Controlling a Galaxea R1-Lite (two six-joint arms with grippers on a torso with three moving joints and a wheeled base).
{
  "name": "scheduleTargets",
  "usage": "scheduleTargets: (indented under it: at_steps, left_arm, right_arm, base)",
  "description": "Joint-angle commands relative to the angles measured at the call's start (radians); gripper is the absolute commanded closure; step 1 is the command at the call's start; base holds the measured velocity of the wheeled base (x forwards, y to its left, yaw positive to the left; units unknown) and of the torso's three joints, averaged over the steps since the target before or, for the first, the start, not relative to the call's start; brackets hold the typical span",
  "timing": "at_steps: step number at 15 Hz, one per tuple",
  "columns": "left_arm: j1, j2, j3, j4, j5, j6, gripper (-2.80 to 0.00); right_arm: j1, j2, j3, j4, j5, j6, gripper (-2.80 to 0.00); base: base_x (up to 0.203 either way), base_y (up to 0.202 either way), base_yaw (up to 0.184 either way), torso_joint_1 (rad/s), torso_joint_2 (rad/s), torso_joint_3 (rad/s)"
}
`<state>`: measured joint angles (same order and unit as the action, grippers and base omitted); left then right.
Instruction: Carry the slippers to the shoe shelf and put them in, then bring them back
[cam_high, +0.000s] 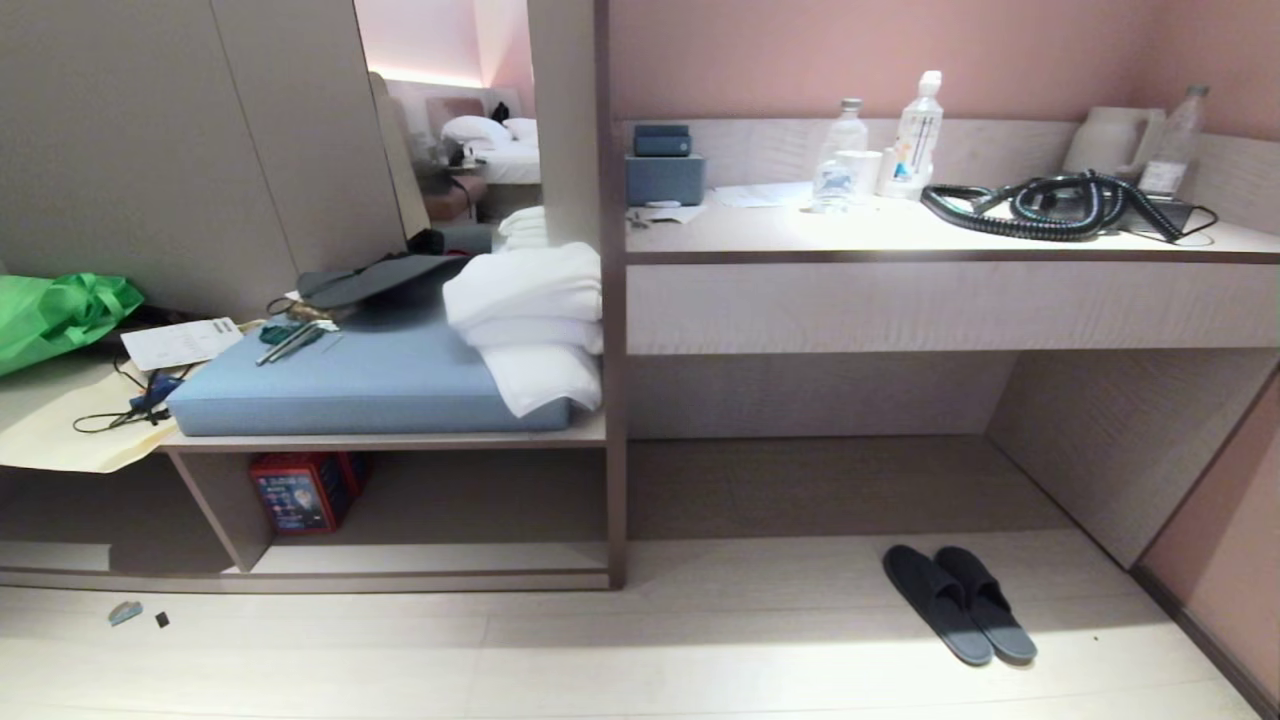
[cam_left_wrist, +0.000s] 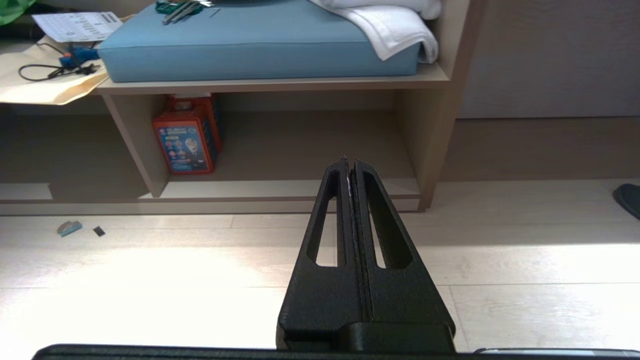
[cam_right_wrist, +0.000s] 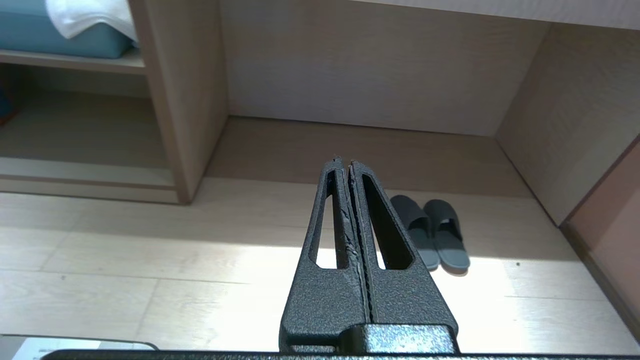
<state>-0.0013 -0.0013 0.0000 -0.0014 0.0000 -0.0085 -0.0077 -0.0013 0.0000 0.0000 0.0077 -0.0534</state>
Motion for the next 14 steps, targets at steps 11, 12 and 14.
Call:
scheduleTargets:
  at_steps: [11,12,14]
  left_arm:
    - [0.0,0.0,0.0,0.0,0.0,-0.001,0.0]
    - [0.001,0.001,0.0,0.0,0.0,-0.001,0.0]
    - [0.001,0.001,0.0,0.0,0.0,-0.001,0.0]
  right_arm:
    - [0.0,0.001,0.0,0.0,0.0,-0.002,0.0]
    - [0.0,0.001,0.0,0.002,0.001,-0.002,0.0]
    - [0.0,0.001,0.0,0.0,0.0,-0.002,0.0]
  base:
    - [0.0,0.196,-0.001,0.003,0.0,0.003]
    - [0.0,0.198,-0.003,-0.002,0.0,-0.002]
    - [0.0,0.193,-0.001,0.004,0.0,0.005]
